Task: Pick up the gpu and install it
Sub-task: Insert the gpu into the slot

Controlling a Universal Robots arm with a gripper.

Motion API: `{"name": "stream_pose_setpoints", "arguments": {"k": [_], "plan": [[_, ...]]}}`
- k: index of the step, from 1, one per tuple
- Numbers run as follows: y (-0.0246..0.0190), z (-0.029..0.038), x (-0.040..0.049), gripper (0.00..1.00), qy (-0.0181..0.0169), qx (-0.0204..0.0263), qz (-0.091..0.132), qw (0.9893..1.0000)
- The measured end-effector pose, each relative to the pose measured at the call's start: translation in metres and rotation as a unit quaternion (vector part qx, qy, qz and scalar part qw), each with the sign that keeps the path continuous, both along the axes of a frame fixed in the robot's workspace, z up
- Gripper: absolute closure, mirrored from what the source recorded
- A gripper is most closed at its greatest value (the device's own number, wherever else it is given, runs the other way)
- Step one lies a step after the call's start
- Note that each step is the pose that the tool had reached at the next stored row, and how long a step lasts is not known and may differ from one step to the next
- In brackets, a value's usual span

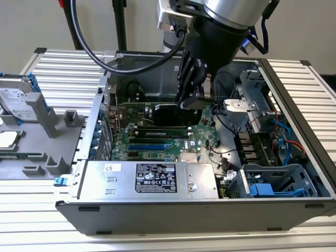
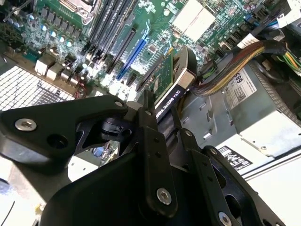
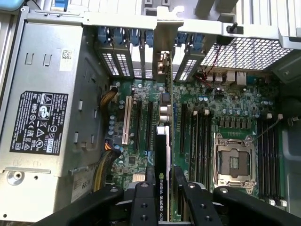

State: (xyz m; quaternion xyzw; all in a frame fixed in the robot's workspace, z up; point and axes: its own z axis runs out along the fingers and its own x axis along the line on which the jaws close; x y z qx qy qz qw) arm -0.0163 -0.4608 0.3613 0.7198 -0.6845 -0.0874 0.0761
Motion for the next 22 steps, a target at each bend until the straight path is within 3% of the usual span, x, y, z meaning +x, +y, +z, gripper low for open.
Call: {"name": "stream_pose_setpoints", "arguments": {"k": [22], "plan": [[0.0003, -0.0054, -0.0002, 1.00, 0.0000, 0.0000, 0.000, 1.0000]]}}
